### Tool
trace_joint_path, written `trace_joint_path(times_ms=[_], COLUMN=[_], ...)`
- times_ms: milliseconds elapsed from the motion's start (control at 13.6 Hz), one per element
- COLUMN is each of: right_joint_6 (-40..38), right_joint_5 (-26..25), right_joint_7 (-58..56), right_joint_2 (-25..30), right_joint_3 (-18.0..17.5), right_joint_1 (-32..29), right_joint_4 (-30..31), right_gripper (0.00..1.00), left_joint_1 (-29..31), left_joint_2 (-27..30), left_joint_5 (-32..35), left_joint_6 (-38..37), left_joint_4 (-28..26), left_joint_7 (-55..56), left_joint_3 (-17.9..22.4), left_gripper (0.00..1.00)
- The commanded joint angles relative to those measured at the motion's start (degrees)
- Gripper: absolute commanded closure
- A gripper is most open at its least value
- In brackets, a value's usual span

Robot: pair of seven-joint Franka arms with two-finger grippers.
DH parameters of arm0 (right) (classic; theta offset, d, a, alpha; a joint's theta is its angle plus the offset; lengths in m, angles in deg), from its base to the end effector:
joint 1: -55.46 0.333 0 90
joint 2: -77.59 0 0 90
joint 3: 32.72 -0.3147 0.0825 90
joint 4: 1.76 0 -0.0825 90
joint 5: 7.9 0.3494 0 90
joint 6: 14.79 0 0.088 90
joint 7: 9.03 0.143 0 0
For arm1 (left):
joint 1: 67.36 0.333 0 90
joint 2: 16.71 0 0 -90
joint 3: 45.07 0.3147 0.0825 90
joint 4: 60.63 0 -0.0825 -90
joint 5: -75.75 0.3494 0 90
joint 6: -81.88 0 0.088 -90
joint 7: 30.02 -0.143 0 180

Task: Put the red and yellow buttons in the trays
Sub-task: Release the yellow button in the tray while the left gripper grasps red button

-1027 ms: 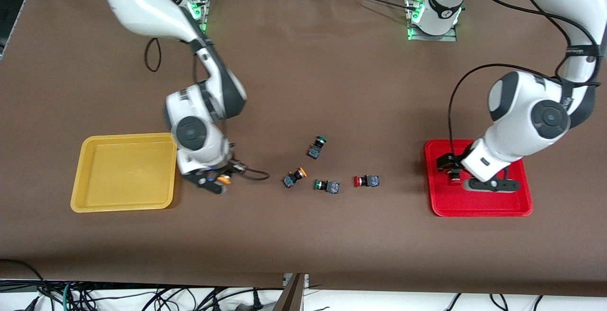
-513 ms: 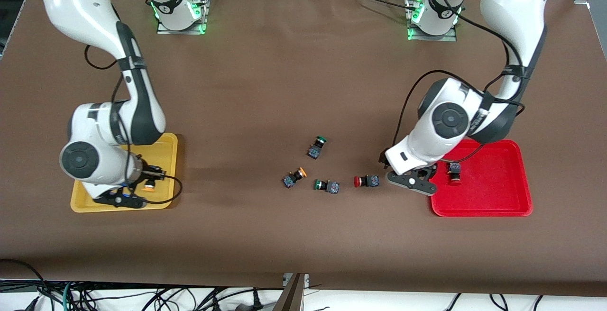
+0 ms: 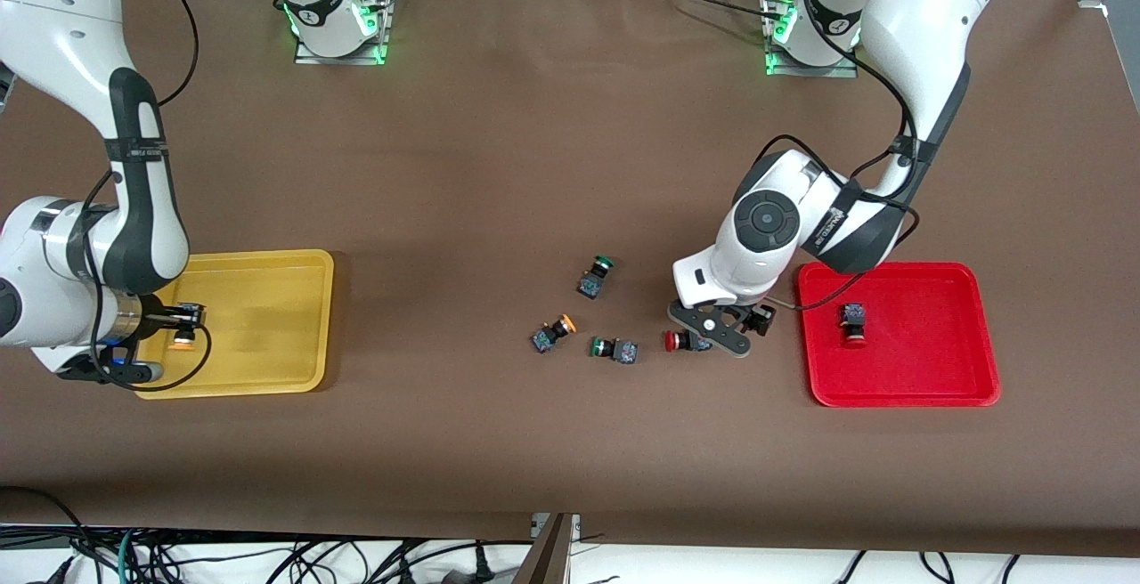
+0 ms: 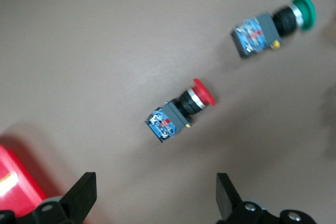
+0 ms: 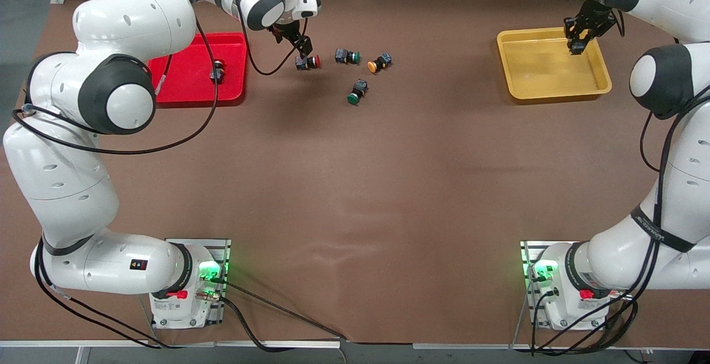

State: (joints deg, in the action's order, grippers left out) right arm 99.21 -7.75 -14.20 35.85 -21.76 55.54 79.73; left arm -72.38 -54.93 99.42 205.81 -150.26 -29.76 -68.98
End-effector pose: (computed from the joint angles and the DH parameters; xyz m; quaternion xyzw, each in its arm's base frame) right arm 0.6649 -0.1066 0.2420 0.9947 -0.0312 -0.0824 0.0529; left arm 0.6162 -0.2664 0.2599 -0.9462 0.3207 -0.0117 0.0421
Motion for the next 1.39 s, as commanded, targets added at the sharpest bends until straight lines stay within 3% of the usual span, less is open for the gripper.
trace_joint_path(times_ms=[0,513,587,660,733,953,1100,1320], right_joint_6=[3.76,7.29,7.99,7.82,7.30,6.94,6.68,6.24], right_joint_5=[0.82,1.43,1.43,1.35,1.35,1.35,1.70,1.70], right_joint_7=[-2.20,-4.32,-4.41,-4.41,-4.41,-4.15,-2.31,9.08], right_joint_2=[-1.93,-3.35,-3.26,-3.17,-2.91,-0.81,0.95,1.58], right_joint_3=[-0.94,-1.03,-1.03,-1.03,-1.03,-1.90,-4.35,-6.56], right_joint_1=[-1.65,-3.51,-3.51,-3.42,-3.16,-1.06,0.53,4.21], right_joint_4=[1.04,3.50,4.20,4.21,3.86,3.51,3.51,3.51], right_gripper=[0.89,0.87,0.78,0.35,0.00,0.00,0.00,0.00], left_joint_1=[-0.69,-2.09,-2.36,-2.27,-2.27,-2.27,-2.01,-2.01], left_joint_2=[-1.06,-6.59,-8.08,-9.23,-10.28,-12.31,-12.75,-13.45], left_joint_5=[0.85,1.47,1.47,1.47,1.55,2.52,2.52,2.52], left_joint_6=[-0.27,5.26,6.66,7.98,8.78,8.79,8.79,8.79], left_joint_4=[2.61,5.43,5.77,5.78,5.78,6.48,6.66,7.10], left_joint_7=[-10.60,-40.75,-42.00,-42.10,-42.10,-41.92,-41.92,-41.40], left_joint_3=[0.17,0.44,0.70,0.79,1.05,1.32,1.32,1.40], left_gripper=[0.00,0.00,0.00,0.00,0.00,0.00,0.00,0.00])
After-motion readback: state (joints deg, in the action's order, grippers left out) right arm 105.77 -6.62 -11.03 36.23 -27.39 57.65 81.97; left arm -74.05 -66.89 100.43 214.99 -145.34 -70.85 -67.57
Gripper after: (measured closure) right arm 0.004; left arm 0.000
